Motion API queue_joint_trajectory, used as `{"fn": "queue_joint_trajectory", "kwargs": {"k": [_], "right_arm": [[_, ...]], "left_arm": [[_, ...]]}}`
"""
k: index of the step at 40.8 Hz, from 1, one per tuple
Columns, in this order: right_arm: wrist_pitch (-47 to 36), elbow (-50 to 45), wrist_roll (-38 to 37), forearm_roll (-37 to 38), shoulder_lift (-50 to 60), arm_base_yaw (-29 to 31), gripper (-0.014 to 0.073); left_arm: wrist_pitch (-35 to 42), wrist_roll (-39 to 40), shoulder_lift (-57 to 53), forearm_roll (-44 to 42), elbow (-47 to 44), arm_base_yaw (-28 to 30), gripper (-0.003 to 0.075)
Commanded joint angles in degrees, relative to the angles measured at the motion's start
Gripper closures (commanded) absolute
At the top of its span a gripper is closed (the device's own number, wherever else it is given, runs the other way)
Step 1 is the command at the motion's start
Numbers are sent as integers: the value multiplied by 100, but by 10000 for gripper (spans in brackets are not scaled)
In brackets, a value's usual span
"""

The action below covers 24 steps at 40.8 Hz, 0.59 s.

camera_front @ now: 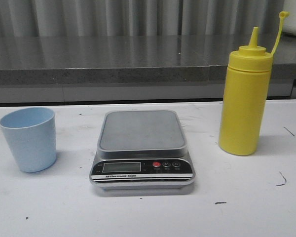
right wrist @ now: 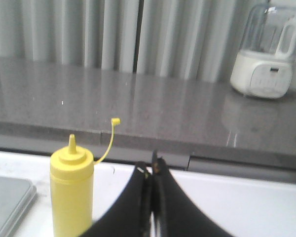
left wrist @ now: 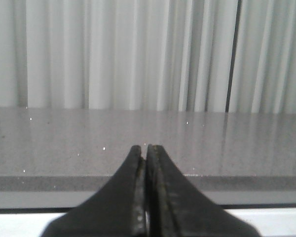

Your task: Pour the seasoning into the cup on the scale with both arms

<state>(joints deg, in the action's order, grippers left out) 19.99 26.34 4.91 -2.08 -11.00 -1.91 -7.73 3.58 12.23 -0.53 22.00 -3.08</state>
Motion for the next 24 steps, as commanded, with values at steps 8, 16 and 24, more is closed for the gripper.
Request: {"fn": "queue_joint_trajectory", "kwargs": {"k": [8,16,24], "right_arm": [[104,695,19,-413,-1404,-18,701],[66,695,19,-600,-1464,-18,696],[46,695,19,-590,-1464,-18,458]], "left_arm": [[-471,3,1398,-23,895,32,740],[-446,3,1532,-23,895,32,734],[-446,3,1532,-23,895,32,378]]}}
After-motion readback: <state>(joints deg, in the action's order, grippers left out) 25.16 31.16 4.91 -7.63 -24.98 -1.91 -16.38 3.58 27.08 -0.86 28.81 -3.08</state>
